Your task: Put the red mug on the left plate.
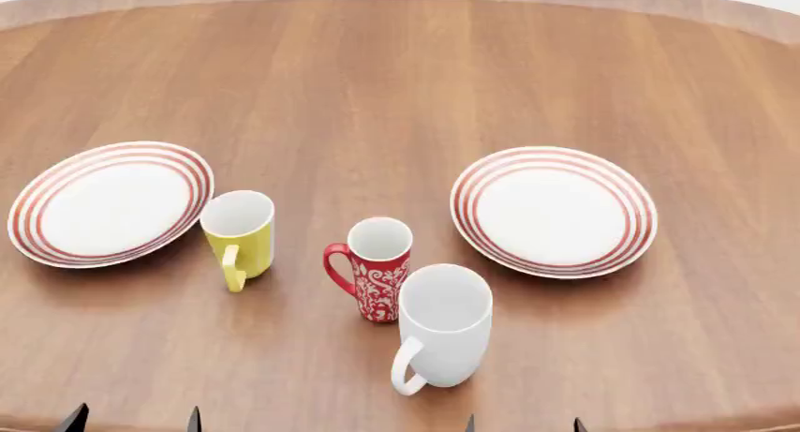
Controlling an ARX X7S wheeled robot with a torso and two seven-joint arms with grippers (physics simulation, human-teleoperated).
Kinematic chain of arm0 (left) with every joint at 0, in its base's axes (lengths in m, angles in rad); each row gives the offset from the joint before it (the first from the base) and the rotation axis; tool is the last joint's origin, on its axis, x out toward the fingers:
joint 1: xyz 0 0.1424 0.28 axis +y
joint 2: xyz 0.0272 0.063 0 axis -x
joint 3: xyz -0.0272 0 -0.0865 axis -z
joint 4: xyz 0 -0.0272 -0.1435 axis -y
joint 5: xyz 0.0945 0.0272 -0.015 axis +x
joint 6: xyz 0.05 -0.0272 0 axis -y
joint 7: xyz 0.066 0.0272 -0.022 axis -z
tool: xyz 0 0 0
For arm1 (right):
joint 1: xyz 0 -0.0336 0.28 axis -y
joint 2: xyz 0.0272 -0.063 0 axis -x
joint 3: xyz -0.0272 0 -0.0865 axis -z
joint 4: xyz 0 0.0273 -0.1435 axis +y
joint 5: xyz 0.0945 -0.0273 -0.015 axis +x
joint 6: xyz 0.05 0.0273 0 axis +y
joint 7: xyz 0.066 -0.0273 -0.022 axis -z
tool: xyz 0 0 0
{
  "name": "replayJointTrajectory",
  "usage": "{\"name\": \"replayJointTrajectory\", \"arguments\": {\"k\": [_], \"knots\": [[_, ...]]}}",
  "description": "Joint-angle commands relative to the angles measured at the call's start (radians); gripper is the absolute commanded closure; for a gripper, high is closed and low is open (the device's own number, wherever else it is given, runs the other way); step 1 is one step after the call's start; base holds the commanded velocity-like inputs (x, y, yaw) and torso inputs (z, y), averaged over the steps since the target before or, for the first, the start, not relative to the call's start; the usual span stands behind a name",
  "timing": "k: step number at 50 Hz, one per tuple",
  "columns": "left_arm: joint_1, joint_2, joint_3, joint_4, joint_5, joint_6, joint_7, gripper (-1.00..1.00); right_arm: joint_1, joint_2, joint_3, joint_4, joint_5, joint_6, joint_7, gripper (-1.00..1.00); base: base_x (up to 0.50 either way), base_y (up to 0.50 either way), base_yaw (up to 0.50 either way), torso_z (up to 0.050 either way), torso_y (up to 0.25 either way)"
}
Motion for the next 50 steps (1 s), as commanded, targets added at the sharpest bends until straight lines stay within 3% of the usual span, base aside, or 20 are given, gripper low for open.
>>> {"name": "replayJointTrajectory", "arguments": {"k": [1,25,50], "knots": [[0.000,-0.016,0.018,-0.001,-0.015,0.001,-0.018,-1.00,0.003,0.014,-0.021,0.006,0.013,-0.006,0.024,-1.00,0.00,0.00,0.00,0.000,0.000],[-0.004,-0.068,0.079,-0.001,-0.070,0.000,-0.076,-1.00,0.003,0.068,-0.099,0.016,0.030,-0.012,0.098,-1.00,0.03,0.08,0.00,0.000,0.000],[-0.002,-0.097,0.114,0.000,-0.097,0.009,-0.108,-1.00,0.004,0.097,-0.135,0.015,0.055,-0.023,0.131,-1.00,0.22,0.22,0.00,0.000,0.000]]}}
